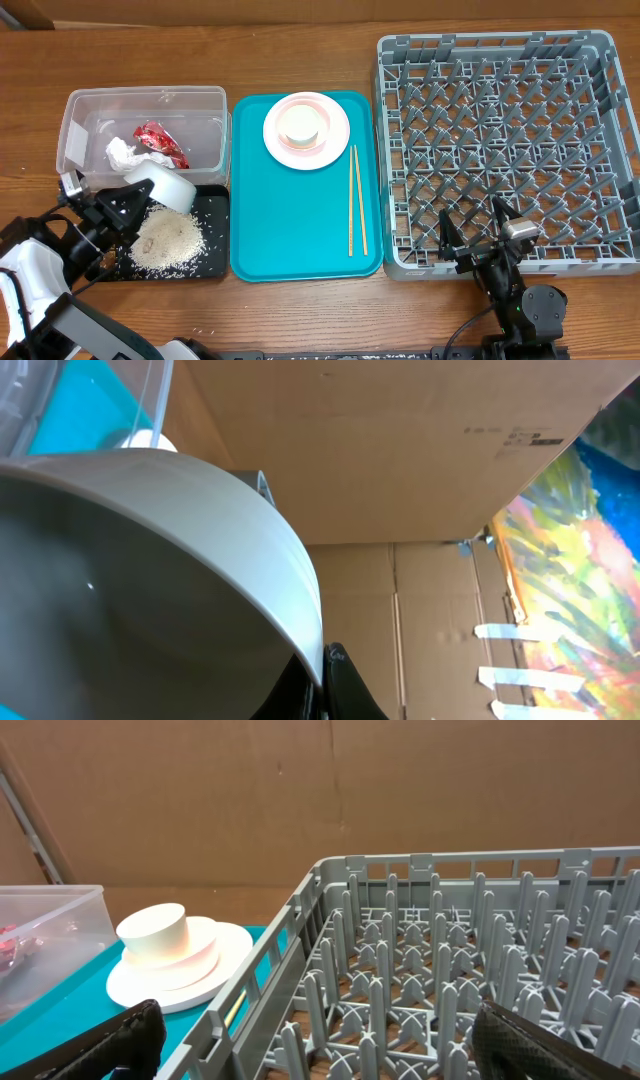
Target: Sort waste into correct bins and load items into the dishwasher
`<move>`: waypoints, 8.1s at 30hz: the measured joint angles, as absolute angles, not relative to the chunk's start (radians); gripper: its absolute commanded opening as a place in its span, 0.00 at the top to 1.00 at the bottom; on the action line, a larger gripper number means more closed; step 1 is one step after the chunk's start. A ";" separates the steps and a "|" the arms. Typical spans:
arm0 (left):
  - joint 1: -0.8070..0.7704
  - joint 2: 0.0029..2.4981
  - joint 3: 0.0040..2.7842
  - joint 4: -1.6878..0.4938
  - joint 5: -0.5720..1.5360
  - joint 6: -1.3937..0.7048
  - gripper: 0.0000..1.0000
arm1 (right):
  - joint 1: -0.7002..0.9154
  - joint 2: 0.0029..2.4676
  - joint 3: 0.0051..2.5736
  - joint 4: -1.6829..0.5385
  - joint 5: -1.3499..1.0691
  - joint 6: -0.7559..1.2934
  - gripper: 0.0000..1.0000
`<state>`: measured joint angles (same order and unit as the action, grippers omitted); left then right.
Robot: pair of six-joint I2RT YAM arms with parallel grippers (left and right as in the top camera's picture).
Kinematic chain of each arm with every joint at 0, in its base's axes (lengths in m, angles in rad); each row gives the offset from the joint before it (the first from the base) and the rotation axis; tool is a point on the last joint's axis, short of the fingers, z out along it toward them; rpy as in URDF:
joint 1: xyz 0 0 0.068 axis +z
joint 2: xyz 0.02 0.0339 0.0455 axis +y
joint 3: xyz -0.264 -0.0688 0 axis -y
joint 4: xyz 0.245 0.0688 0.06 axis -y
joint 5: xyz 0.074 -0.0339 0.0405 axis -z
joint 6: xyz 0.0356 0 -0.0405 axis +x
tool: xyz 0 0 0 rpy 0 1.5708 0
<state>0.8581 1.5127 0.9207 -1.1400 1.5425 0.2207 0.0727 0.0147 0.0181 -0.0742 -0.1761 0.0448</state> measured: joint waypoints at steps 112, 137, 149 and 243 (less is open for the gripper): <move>-0.289 1.521 1.368 -1.004 0.099 -0.410 0.54 | 0.073 0.014 0.019 -0.020 -0.187 0.045 0.00; -0.280 1.522 1.369 -0.875 0.120 -0.410 0.45 | 0.073 0.791 1.082 -0.749 -0.153 0.046 0.00; -0.280 1.644 1.369 -0.722 0.120 -0.446 0.48 | 0.073 1.166 1.173 -0.824 -0.357 0.052 0.00; -0.184 1.748 1.560 -0.590 1.499 -0.490 0.96 | 0.167 1.435 1.297 -0.485 -1.371 0.034 0.00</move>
<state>-0.1841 1.7485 1.5604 -0.5900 1.4990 -0.4904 0.1673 1.4345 1.2972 -0.4854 -1.3708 0.0338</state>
